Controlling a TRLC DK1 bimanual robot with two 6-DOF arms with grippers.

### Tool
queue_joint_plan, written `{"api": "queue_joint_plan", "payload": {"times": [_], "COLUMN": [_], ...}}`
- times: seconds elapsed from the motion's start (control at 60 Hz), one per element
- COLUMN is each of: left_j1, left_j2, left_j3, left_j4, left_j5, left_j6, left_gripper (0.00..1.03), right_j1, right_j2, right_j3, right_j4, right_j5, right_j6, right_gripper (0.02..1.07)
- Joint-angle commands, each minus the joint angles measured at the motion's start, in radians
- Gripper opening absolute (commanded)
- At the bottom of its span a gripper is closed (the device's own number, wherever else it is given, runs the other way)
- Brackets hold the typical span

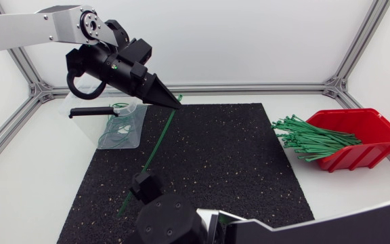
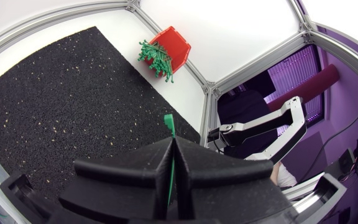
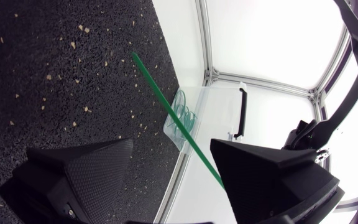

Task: Take a green cable tie from the red box, thread the tail through the head to close it, then place it in the transparent bin on the left.

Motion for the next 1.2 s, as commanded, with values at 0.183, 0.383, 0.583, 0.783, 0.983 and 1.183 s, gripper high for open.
{"api": "queue_joint_plan", "payload": {"times": [0.183,0.383,0.583,0.783,0.983,1.183], "left_j1": [0.007,-0.009,-0.019,-0.021,-0.019,-0.018], "left_j2": [0.054,0.058,0.061,0.070,0.071,0.071], "left_j3": [0.062,0.060,0.059,0.059,0.054,0.045], "left_j4": [-0.082,-0.100,-0.109,-0.111,-0.112,-0.122], "left_j5": [0.005,-0.001,-0.007,-0.018,-0.018,-0.018], "left_j6": [0.094,0.102,0.106,0.105,0.106,0.119], "left_gripper": [0.03,0.03,0.03,0.03,0.03,0.03], "right_j1": [0.027,0.027,0.025,0.025,0.025,0.019], "right_j2": [0.123,0.154,0.185,0.223,0.258,0.267], "right_j3": [-0.009,-0.018,-0.015,-0.012,0.000,0.017], "right_j4": [0.206,0.258,0.282,0.321,0.357,0.377], "right_j5": [-0.032,-0.051,-0.069,-0.083,-0.095,-0.101], "right_j6": [-0.149,-0.189,-0.216,-0.230,-0.247,-0.250], "right_gripper": [0.93,0.93,0.90,0.68,0.43,0.41]}}
